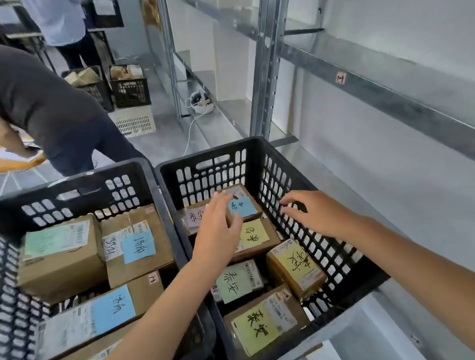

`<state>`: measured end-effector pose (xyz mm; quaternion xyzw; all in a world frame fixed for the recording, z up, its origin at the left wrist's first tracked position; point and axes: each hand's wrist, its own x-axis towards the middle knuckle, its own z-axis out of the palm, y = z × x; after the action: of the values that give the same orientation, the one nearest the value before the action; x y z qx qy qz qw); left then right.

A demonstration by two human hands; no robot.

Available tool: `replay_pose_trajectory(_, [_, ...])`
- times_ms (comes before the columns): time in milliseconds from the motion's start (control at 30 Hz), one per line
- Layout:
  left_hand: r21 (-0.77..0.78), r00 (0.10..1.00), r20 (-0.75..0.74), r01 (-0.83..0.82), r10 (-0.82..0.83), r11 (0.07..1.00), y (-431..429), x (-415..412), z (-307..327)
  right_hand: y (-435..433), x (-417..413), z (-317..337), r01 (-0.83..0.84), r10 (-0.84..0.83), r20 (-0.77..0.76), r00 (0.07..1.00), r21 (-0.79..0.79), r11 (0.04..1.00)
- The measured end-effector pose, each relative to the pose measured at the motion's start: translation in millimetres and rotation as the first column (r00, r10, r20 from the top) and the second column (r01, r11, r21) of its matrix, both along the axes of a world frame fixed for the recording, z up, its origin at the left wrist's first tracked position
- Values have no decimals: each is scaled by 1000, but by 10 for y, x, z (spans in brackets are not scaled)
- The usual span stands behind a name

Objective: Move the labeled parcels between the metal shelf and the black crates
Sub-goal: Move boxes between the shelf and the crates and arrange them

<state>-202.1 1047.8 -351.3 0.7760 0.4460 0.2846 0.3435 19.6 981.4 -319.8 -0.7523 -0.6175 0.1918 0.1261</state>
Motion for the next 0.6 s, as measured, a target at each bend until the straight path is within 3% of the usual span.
replay_pose_trajectory(233, [63, 929, -231, 312, -291, 948, -294, 254, 275, -650, 28, 394, 113, -119, 127, 985, 57, 992])
replay_pose_trajectory(600, [427, 842, -169, 531, -512, 732, -1345, 730, 1289, -2270, -117, 1267, 299, -373, 265, 889, 279, 912])
